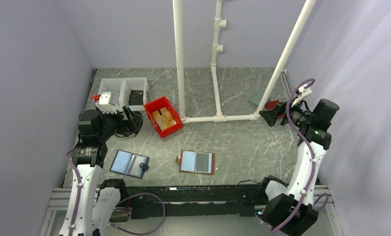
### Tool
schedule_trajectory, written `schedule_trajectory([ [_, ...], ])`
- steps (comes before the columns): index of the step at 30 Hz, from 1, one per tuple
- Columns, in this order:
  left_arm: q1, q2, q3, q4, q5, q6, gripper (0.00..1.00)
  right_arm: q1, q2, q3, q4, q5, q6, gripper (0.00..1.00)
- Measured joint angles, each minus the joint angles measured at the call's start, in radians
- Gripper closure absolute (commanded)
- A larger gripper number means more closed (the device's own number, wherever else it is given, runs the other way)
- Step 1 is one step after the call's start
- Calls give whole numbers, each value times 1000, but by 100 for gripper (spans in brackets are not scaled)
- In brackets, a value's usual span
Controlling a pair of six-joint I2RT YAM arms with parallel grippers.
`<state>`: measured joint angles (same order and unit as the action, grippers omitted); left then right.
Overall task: Take the credit cards out of the card holder
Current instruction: Reset both arms
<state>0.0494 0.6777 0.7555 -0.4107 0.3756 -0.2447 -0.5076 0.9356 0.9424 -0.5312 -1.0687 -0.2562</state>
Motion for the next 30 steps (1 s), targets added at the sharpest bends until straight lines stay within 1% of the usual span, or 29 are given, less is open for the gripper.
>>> schedule_trajectory([
  [4, -1, 0, 0, -5, -2, 0, 0, -32, -24, 19, 23, -39, 69, 0],
  [8, -1, 0, 0, -7, -5, 0, 1, -37, -19, 48, 55, -74, 130, 0],
  [10, -1, 0, 0, -11, -7, 0, 1, -37, -16, 58, 81, -77, 188, 0],
  [14, -1, 6, 0, -19, -7, 0, 1, -37, 0, 92, 111, -70, 288, 0],
  [23, -1, 16, 0, -21, -8, 0, 1, -39, 1, 191, 125, 6, 418, 0],
  [26, -1, 16, 0, -21, -8, 0, 1, -39, -7, 190, 145, -9, 449, 0],
  [30, -1, 16, 0, -20, -7, -4, 1, -39, -26, 147, 188, -42, 477, 0],
])
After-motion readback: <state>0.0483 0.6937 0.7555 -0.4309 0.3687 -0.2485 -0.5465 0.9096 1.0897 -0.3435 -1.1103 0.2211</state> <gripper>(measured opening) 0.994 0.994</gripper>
